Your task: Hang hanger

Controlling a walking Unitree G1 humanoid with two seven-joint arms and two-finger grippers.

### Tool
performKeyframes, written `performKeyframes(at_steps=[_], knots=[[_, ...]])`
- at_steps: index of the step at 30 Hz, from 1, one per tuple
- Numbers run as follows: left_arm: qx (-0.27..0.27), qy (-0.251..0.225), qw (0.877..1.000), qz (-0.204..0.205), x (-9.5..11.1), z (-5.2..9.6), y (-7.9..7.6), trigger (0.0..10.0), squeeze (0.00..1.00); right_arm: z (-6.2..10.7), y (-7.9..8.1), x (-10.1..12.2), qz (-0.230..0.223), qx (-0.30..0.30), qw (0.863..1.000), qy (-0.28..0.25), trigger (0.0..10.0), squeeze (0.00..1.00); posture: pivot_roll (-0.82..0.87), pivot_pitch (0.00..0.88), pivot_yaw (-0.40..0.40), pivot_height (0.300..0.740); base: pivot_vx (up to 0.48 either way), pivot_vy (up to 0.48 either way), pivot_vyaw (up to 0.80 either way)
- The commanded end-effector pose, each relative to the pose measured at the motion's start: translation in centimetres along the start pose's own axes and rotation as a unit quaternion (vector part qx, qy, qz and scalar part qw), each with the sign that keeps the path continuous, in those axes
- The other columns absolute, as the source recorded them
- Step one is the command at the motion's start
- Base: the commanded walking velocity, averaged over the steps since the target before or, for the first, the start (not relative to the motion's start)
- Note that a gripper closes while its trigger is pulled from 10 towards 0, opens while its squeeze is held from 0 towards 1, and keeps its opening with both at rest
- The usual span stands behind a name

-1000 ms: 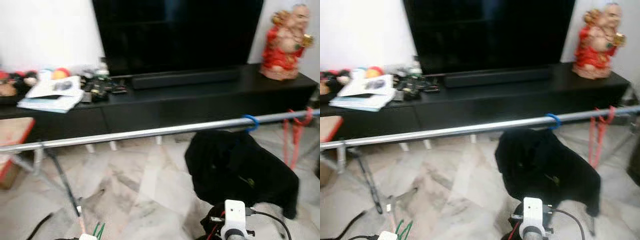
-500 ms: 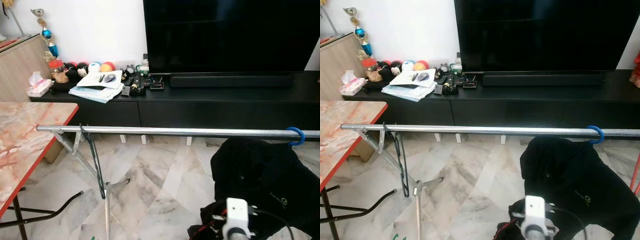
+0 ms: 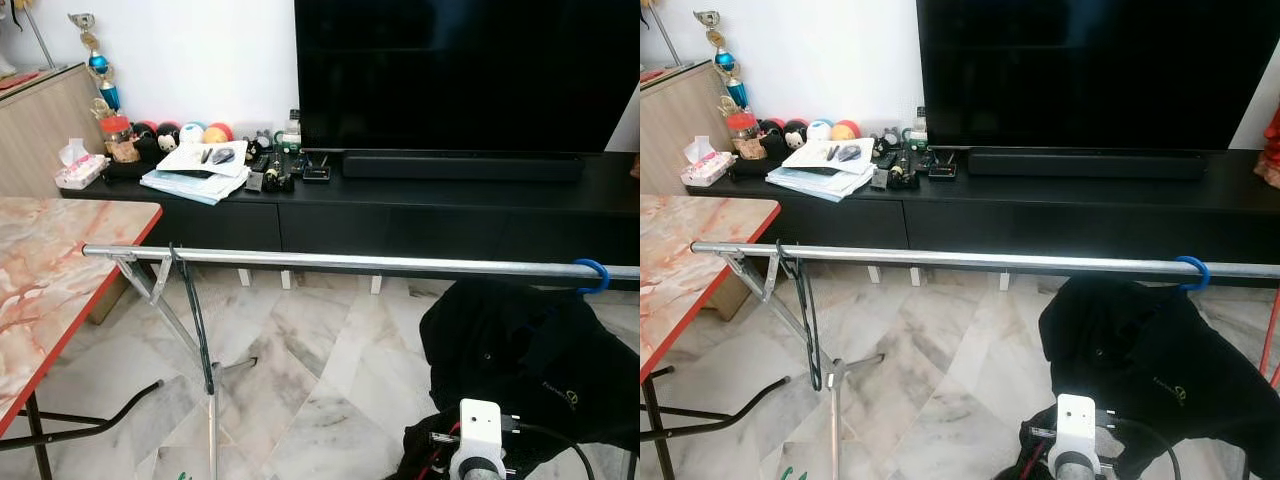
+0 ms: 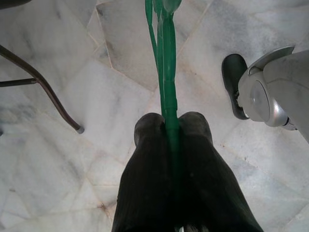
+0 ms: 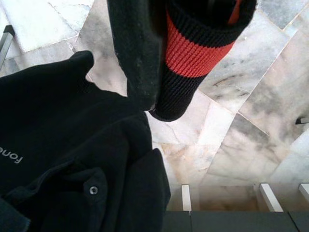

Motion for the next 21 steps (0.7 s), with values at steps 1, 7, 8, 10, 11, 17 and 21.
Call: performKeyframes(at_steps=[1, 7, 8, 10, 11, 17, 21], knots=[[-0.003, 0.006, 1.000, -0.003, -0.66, 0.12, -0.13, 10.0, 0.00, -0.18, 0.14, 0.57, -0.007, 0.000, 1.000, -0.008, 10.0, 0.00, 0.06, 0.021, 0.048, 0.740, 0.000, 0.000, 0.00], [-0.008, 0.008, 1.000, 0.001, -0.80, 0.14, -0.47, 10.0, 0.00, -0.23, 0.07, 0.73, -0.011, -0.002, 1.000, -0.010, 10.0, 0.00, 0.06, 0.023, 0.046, 0.740, 0.000, 0.000, 0.00], [-0.010, 0.009, 1.000, 0.002, -0.91, 0.17, -0.53, 10.0, 0.00, -0.23, 0.07, 0.72, -0.012, -0.002, 1.000, -0.010, 10.0, 0.00, 0.06, 0.023, 0.046, 0.740, 0.000, 0.000, 0.00], [-0.011, 0.011, 1.000, 0.003, -1.13, 0.21, -0.57, 10.0, 0.00, -0.23, 0.06, 0.73, -0.013, -0.003, 1.000, -0.010, 10.0, 0.00, 0.06, 0.024, 0.047, 0.740, 0.000, 0.000, 0.00], [-0.011, 0.011, 1.000, 0.003, -1.13, 0.21, -0.57, 10.0, 0.00, -0.23, 0.06, 0.73, -0.013, -0.003, 1.000, -0.010, 10.0, 0.00, 0.06, 0.024, 0.047, 0.740, 0.000, 0.000, 0.00], [-0.014, 0.015, 1.000, 0.007, -1.52, 0.29, -0.61, 10.0, 0.00, -0.25, -0.01, 0.80, -0.015, -0.005, 1.000, -0.012, 10.0, 0.00, 0.06, 0.024, 0.048, 0.740, 0.000, 0.000, 0.00], [-0.014, 0.016, 1.000, 0.009, -1.57, 0.30, -0.58, 10.0, 0.00, -0.25, -0.01, 0.81, -0.016, -0.006, 1.000, -0.012, 10.0, 0.00, 0.06, 0.024, 0.050, 0.740, 0.000, 0.000, 0.00]])
Point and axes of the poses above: a point about 5 cm out from each wrist's last joint towards the gripper, its own z axis pointing back from the gripper into the wrist, its own x axis along the axis of the wrist's last joint, y = z × x, the point moved 6 cm from there along -z, pointing out of the wrist towards the gripper, and after that the axes turned 15 degrees about -z, right-handed, at the moved point
